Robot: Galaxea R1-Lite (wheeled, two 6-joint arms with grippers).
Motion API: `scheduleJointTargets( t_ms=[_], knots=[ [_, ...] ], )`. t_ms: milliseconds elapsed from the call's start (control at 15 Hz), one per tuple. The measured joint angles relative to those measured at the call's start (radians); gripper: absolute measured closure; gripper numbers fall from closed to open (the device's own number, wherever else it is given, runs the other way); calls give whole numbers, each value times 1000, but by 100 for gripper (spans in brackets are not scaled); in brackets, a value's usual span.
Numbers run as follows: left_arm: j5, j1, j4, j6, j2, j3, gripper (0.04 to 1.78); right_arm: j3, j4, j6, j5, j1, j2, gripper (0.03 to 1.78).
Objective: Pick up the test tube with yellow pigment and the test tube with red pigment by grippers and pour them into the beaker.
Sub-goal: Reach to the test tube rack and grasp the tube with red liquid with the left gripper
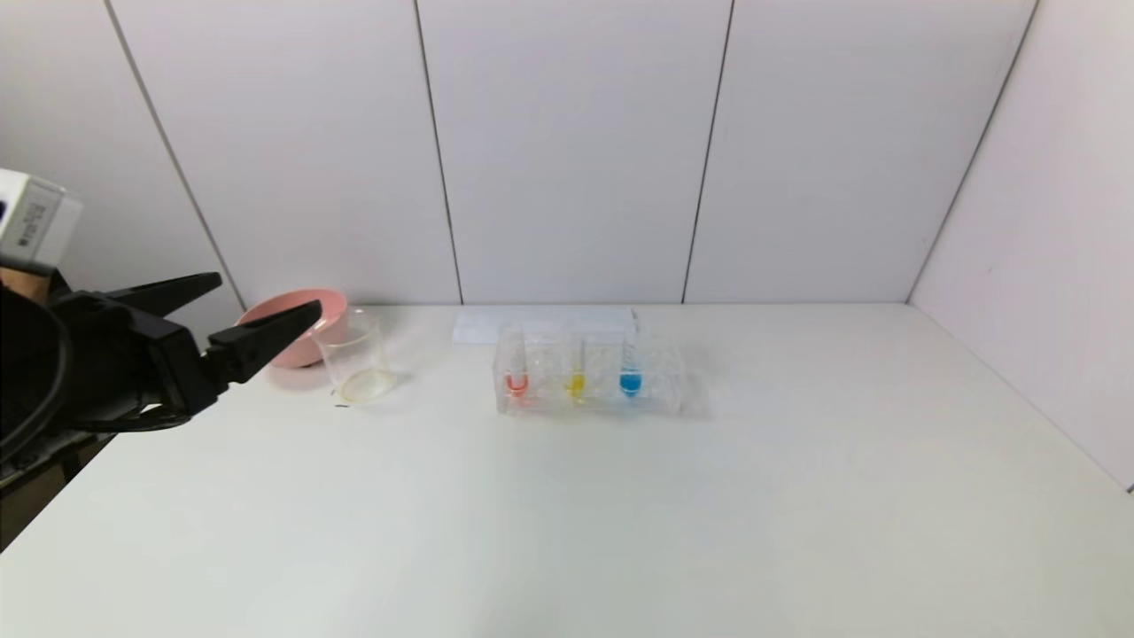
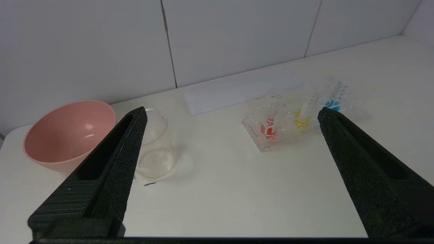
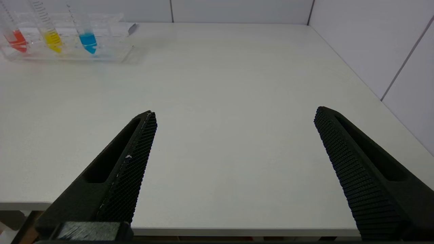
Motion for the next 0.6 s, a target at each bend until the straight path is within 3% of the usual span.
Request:
scheduleJointTargets(
  t_ms=[267, 600],
  knots=[
    [60, -72, -173, 1, 180, -2, 6, 0, 0, 0, 0, 0, 0, 11],
    [206, -190, -437, 2, 431, -12, 6, 0, 0, 0, 0, 0, 0, 11]
  ],
)
